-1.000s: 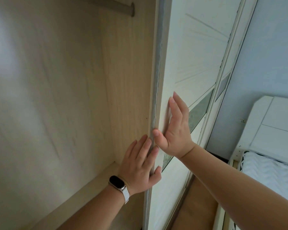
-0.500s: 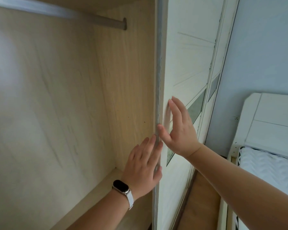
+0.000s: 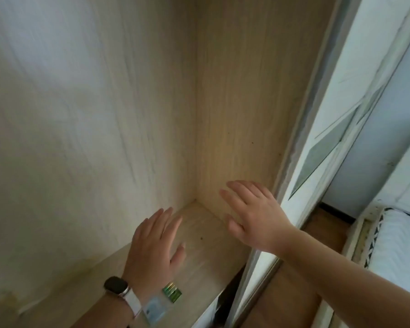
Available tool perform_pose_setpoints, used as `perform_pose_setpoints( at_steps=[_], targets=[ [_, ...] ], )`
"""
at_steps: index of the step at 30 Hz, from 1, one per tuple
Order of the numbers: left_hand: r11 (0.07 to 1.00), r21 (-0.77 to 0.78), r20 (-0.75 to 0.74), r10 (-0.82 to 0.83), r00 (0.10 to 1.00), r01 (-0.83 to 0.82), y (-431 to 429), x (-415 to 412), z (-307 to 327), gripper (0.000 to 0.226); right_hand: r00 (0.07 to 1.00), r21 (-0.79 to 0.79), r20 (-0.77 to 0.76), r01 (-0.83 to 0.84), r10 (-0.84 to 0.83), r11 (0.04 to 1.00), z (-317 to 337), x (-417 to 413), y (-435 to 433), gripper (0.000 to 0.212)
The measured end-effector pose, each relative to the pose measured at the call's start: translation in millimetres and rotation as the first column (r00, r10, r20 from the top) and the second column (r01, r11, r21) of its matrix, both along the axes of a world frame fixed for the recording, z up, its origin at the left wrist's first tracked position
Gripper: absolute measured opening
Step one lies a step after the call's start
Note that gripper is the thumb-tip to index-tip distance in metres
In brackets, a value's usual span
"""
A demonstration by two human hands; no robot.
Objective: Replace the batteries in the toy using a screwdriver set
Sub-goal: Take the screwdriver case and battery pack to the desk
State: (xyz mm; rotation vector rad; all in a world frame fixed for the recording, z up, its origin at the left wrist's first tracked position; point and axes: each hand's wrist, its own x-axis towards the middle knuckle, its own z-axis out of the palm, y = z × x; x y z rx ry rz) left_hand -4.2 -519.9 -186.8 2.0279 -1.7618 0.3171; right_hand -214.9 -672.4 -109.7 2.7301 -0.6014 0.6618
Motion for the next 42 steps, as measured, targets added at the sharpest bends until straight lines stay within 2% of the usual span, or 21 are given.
perform_pose_setpoints(
  at_steps=[4,7,10,13,16,20,27,32,37,42],
  targets=[
    [0.975,0.130,-0.106,0.193,0.975,-0.179,48,19,-35,0.057,0.984,0.176,-0.171,-0.011,0.041,0.984,-39,37,17,0.058],
    [0.915,0.274,-0.147,0.345,0.927,-0.297,79,33,-68,0.053,0.949,0.285,-0.295,-0.022,0.110,0.958,-71,65,28,0.064],
    [0.832,0.396,-0.174,0.484,0.857,-0.389,107,51,-97,0.058,0.921,0.327,-0.341,-0.074,0.190,0.942,-101,90,36,0.066],
    [0.764,0.475,-0.143,0.556,0.819,-0.436,130,66,-120,0.060,0.890,0.375,-0.376,-0.109,0.259,0.921,-131,112,41,0.065],
    [0.687,0.570,-0.091,0.598,0.797,-0.450,144,73,-142,0.061,0.871,0.422,-0.392,-0.116,0.296,0.899,-160,132,44,0.058],
    [0.634,0.648,-0.134,0.641,0.756,-0.422,147,78,-176,0.062,0.862,0.499,-0.381,-0.113,0.334,0.859,-205,154,45,0.051],
    [0.545,0.764,-0.167,0.685,0.710,-0.346,146,74,-256,0.061,0.801,0.563,-0.472,-0.048,0.369,0.825,-301,172,40,0.058],
    [0.537,0.780,-0.197,0.699,0.688,-0.322,143,81,-305,0.059,0.782,0.596,-0.506,0.012,0.364,0.803,-361,174,34,0.060],
    [0.518,0.792,-0.199,0.720,0.665,-0.323,135,93,-353,0.057,0.806,0.621,-0.497,0.071,0.322,0.781,-412,176,22,0.054],
    [0.486,0.804,-0.214,0.775,0.595,-0.344,123,97,-395,0.058,0.828,0.627,-0.504,0.155,0.245,0.763,-455,177,12,0.048]
  ],
)
